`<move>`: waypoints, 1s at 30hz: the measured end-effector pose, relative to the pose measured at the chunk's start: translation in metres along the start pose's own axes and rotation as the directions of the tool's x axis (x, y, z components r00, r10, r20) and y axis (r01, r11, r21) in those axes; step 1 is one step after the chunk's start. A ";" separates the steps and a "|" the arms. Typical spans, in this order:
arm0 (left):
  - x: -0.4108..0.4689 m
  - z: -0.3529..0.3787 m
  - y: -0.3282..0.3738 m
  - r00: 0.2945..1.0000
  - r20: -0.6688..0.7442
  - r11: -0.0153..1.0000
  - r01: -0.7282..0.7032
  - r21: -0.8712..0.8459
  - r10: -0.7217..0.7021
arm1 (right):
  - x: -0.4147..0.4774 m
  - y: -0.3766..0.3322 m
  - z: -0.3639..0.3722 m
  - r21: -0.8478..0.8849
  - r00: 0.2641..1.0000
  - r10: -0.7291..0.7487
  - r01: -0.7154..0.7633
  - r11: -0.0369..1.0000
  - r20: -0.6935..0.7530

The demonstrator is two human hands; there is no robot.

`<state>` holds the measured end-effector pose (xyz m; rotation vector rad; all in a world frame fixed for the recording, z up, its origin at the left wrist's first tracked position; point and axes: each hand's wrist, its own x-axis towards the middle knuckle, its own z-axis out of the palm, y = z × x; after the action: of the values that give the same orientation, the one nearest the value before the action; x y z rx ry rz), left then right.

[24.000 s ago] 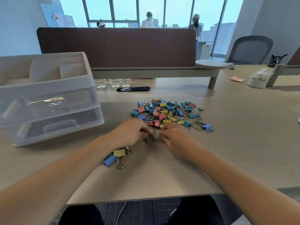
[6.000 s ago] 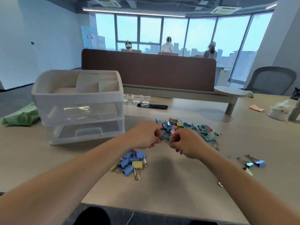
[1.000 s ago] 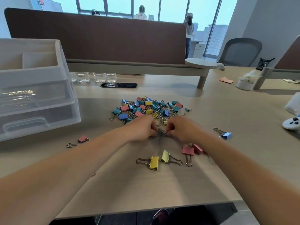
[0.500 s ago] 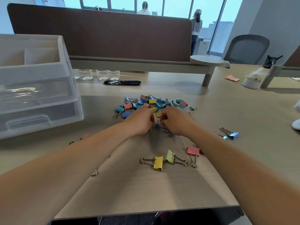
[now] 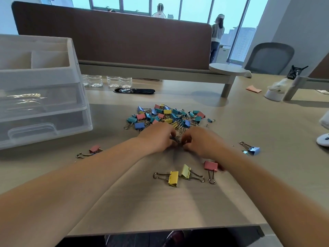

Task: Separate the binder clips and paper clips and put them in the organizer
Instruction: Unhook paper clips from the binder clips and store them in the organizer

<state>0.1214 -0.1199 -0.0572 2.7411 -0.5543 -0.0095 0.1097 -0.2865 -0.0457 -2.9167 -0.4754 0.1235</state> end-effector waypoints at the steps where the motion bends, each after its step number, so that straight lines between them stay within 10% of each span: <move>1: 0.000 0.000 0.000 1.000 -0.011 1.000 -0.002 -0.009 0.002 | -0.002 -0.001 0.001 0.009 1.000 -0.008 0.008 1.000 -0.011; 30: -0.022 -0.013 -0.021 0.998 0.037 0.999 0.047 -0.019 -0.046 | 0.012 -0.010 0.009 0.126 0.996 0.021 -0.011 0.992 -0.084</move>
<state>0.1101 -0.0889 -0.0538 2.7385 -0.4970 -0.0761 0.1171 -0.2718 -0.0530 -2.7896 -0.4149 0.0299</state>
